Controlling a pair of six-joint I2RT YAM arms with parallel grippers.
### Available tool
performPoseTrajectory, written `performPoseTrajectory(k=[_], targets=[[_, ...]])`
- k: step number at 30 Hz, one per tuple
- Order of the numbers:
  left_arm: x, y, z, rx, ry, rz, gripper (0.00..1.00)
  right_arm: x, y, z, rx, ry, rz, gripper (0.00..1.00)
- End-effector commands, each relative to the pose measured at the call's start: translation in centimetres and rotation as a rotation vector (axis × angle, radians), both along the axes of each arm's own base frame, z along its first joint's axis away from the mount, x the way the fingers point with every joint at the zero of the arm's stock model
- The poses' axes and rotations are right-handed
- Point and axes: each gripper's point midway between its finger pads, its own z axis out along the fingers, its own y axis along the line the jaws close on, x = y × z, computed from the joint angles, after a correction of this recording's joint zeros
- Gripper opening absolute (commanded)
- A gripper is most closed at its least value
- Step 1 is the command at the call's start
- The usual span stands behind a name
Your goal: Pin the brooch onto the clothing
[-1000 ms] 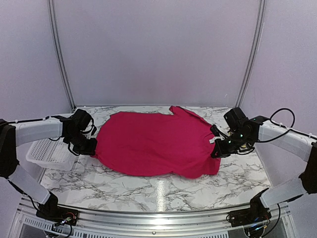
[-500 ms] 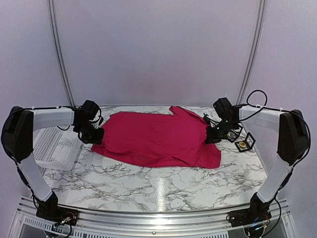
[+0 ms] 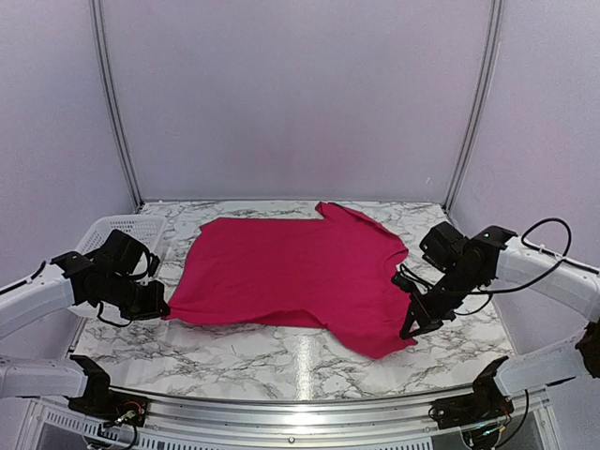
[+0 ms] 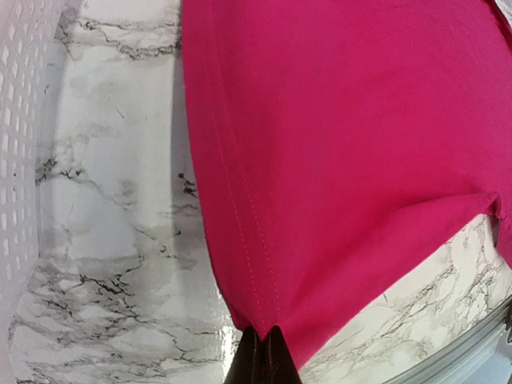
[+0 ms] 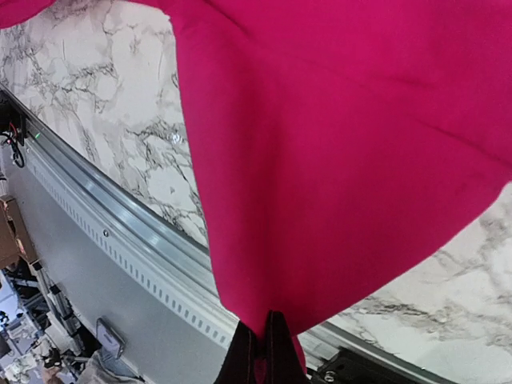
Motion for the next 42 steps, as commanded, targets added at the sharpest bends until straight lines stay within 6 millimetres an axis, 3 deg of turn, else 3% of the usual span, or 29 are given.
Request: performPoseTrajectory(k=[1, 5, 13, 18, 21, 22, 24, 26, 28, 31, 34, 37, 40, 42], targets=[[-1.4, 0.7, -0.7, 0.008, 0.058, 0.085, 0.00, -2.5, 0.6, -0.6, 0.067, 0.111, -0.054, 0.00], [-0.8, 1.7, -1.2, 0.060, 0.058, 0.141, 0.02, 0.2, 0.2, -2.6, 0.000, 0.051, -0.102, 0.00], [0.9, 4.2, -1.1, 0.205, -0.012, 0.206, 0.02, 9.3, -3.8, -3.3, -0.108, -0.168, -0.271, 0.00], [2.3, 3.5, -1.7, 0.220, -0.016, 0.176, 0.01, 12.8, -2.5, -5.4, -0.093, -0.182, -0.258, 0.00], [2.6, 3.0, -2.0, 0.213, -0.006, 0.164, 0.01, 14.5, -3.0, -6.6, -0.140, -0.207, -0.259, 0.00], [2.6, 3.0, -2.1, 0.209, -0.004, 0.163, 0.01, 15.1, -3.0, -6.7, -0.148, -0.219, -0.258, 0.03], [2.7, 2.8, -2.0, 0.199, -0.012, 0.162, 0.01, 16.2, -3.1, -6.4, -0.166, -0.239, -0.252, 0.19], [2.7, 2.6, -2.1, 0.190, -0.011, 0.155, 0.01, 17.5, -3.5, -5.4, -0.205, -0.276, -0.245, 0.31], [2.7, 2.5, -2.2, 0.183, -0.007, 0.149, 0.01, 18.5, -4.0, -3.8, -0.275, -0.332, -0.234, 0.38], [2.3, 2.4, -2.4, 0.175, -0.003, 0.146, 0.01, 18.2, -4.4, -1.1, -0.400, -0.451, -0.198, 0.45], [2.1, 2.5, -2.5, 0.170, -0.008, 0.148, 0.01, 15.4, -1.7, 0.1, -0.375, -0.508, -0.107, 0.49], [2.0, 2.4, -2.4, 0.164, -0.008, 0.142, 0.01, 11.6, 2.8, 0.0, -0.226, -0.507, 0.022, 0.46], [2.0, 2.3, -2.5, 0.165, -0.003, 0.132, 0.02, 9.8, 4.1, -0.7, -0.215, -0.491, 0.041, 0.39], [1.9, 2.3, -2.7, 0.165, 0.005, 0.126, 0.02, 9.4, 4.2, -1.4, -0.242, -0.470, 0.054, 0.40]])
